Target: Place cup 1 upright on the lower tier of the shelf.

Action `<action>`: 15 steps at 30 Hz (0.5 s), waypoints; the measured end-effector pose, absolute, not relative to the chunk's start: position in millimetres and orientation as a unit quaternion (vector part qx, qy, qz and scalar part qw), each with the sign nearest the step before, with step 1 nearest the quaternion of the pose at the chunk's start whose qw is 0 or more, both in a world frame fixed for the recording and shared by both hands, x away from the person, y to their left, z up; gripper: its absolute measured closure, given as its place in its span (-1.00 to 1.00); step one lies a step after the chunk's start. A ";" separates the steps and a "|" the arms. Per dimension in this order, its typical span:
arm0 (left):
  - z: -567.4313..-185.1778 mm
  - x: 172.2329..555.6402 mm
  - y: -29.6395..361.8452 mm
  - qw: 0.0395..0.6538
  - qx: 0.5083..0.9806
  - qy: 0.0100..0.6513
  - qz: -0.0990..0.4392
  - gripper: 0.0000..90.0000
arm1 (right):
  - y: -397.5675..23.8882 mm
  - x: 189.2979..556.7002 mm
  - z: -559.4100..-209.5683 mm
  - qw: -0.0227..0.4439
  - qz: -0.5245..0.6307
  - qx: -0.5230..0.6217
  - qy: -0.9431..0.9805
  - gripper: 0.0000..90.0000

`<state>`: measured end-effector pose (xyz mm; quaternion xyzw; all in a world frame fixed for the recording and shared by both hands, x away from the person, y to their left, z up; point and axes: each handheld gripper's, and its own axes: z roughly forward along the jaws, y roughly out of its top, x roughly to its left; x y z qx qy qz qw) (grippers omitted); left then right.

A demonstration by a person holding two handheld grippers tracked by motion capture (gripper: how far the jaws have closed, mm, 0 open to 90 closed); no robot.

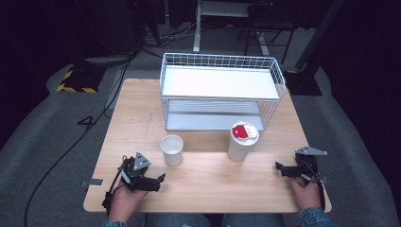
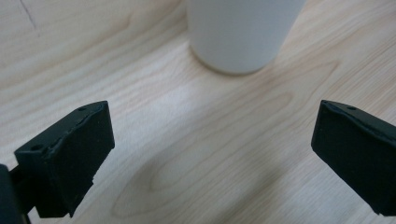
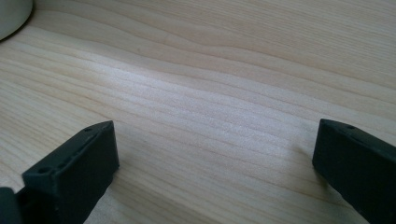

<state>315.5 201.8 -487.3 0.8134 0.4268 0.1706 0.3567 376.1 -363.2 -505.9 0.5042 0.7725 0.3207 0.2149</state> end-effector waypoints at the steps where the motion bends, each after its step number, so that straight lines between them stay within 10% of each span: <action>1: -485.5 316.0 201.5 0.362 0.812 0.424 0.172 -1.00 | -363.2 376.1 -505.9 0.215 0.321 0.504 0.773 -0.99; 15: -481.1 338.7 176.0 0.445 0.782 0.402 0.171 -1.00 | -363.0 376.0 -505.9 0.215 0.321 0.505 0.772 -0.99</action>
